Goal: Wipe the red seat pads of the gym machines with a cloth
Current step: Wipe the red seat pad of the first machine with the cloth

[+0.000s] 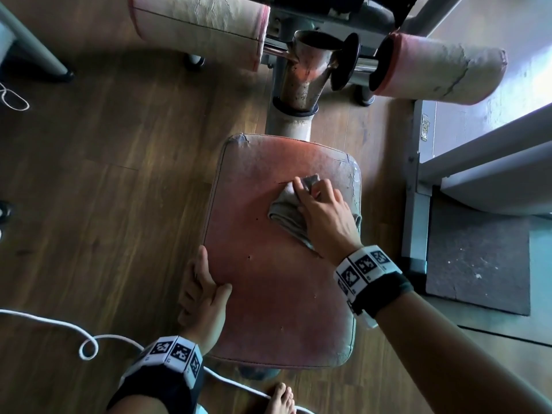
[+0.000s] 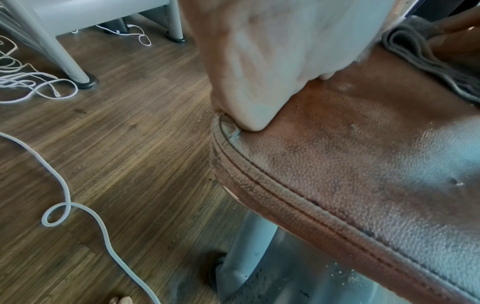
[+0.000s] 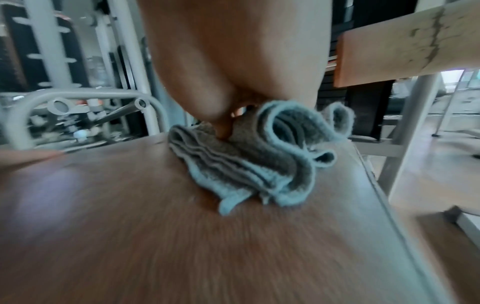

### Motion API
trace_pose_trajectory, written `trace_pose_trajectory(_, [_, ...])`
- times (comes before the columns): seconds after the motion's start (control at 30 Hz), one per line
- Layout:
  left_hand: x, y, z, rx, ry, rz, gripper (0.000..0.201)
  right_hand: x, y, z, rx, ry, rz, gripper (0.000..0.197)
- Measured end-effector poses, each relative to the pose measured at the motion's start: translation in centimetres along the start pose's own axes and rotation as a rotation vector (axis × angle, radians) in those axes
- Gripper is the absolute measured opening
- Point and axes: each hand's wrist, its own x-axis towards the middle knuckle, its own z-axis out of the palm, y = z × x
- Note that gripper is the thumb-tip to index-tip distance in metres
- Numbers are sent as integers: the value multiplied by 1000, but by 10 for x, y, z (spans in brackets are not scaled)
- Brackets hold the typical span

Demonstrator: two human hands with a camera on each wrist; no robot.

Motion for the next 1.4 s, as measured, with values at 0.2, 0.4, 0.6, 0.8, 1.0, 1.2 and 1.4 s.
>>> trace_pose_trajectory(0.2, [-3,6,-1,18,-7,-57,74,-10,-24,6,-9,-51,-30,56])
trace_pose_trajectory(0.4, [-3,7,-2,18,-9,-55,79,6,-9,3,15,13,13,55])
trace_pose_trajectory(0.6, [-2,9,-3,19,-16,-86,79,-3,-36,9,0,-27,-95,54])
trace_pose_trajectory(0.8, [-3,11,-3,28,-19,-87,78,5,-25,9,5,33,55,57])
trace_pose_trajectory(1.0, [-6,11,-4,57,47,-31,75,-72,-27,29,15,-6,-82,49])
trace_pose_trajectory(1.2, [-3,5,2,29,38,-111,84,-69,33,19,113,-72,102,57])
trace_pose_trajectory(1.4, [-1,4,3,21,22,-119,76,47,19,9,63,-50,156,58])
